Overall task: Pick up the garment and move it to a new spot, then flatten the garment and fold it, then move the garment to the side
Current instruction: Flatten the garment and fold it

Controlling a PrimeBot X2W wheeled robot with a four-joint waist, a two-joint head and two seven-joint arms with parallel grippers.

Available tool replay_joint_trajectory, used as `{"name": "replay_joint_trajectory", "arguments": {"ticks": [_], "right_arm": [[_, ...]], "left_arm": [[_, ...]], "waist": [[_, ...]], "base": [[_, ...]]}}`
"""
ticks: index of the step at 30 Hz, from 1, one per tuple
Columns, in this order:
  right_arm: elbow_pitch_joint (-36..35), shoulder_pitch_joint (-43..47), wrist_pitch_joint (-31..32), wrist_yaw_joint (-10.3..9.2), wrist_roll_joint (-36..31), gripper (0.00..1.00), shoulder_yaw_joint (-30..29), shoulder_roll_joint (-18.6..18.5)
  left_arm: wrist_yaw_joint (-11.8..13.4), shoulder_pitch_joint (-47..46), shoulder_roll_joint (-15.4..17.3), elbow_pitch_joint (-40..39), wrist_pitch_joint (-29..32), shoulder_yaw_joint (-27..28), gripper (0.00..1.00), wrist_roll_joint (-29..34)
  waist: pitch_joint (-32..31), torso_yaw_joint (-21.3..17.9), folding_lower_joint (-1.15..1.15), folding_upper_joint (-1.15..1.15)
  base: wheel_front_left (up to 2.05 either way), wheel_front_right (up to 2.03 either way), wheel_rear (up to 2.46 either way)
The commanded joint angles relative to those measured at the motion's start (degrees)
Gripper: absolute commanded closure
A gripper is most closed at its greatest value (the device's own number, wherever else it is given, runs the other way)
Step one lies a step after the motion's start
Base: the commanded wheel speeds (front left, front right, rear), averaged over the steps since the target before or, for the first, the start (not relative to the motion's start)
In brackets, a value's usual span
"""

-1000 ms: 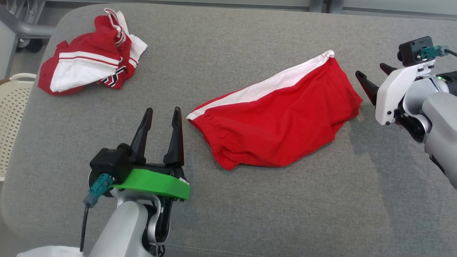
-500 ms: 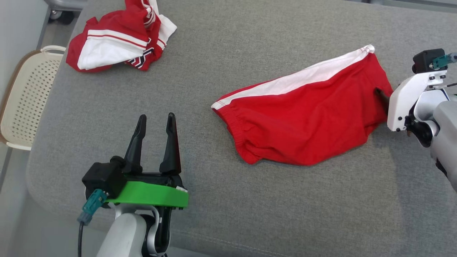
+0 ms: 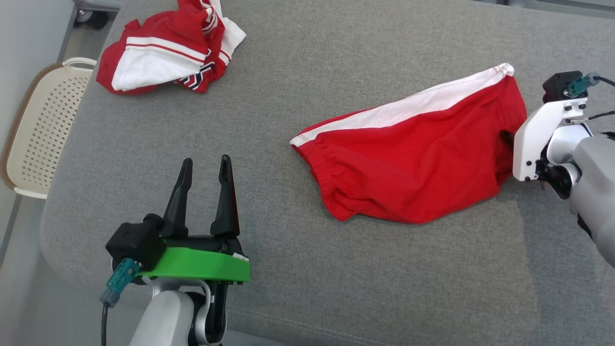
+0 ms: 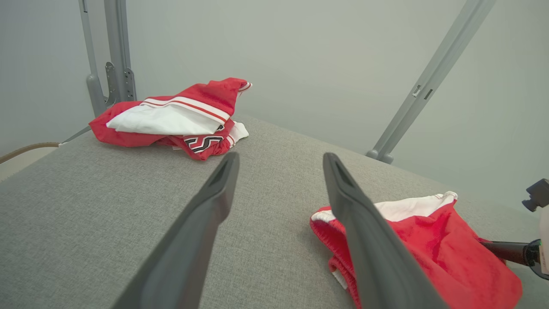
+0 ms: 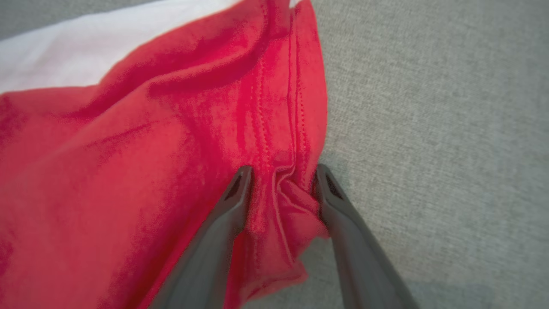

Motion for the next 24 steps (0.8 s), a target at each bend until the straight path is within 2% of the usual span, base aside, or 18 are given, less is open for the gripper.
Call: {"name": "replay_joint_trajectory", "arguments": {"ticks": [1,2,11,24], "right_arm": [[0.3,2.0,0.2,0.02,-0.1,0.85,0.8,0.6],[0.2,2.0,-0.3,0.02,-0.3,1.0,0.9,0.7],[-3.5,2.6,-5.3,-0.03,0.2,1.0,1.7,1.3],[-10.2,8.6,-13.9,-0.03,2.7,1.0,1.2,-1.3]], "left_arm": [[0.2,0.6,0.0,-0.1,0.0,0.2,0.0,0.0],[0.2,0.7,0.0,-0.1,0.0,0.3,0.0,0.0],[-0.2,1.6,0.0,0.7,0.0,0.3,0.0,0.5],[-0.4,3.5,0.5,0.5,0.0,0.5,0.0,1.7]], "waist": [[-0.1,-0.4,0.0,0.01],[-0.2,-0.7,0.0,0.01],[-2.8,-5.5,0.0,0.01],[-6.3,-15.3,0.0,0.01]], "base": [[0.0,0.0,0.0],[0.0,0.0,0.0],[0.0,0.0,0.0],[0.0,0.0,0.0]]}}
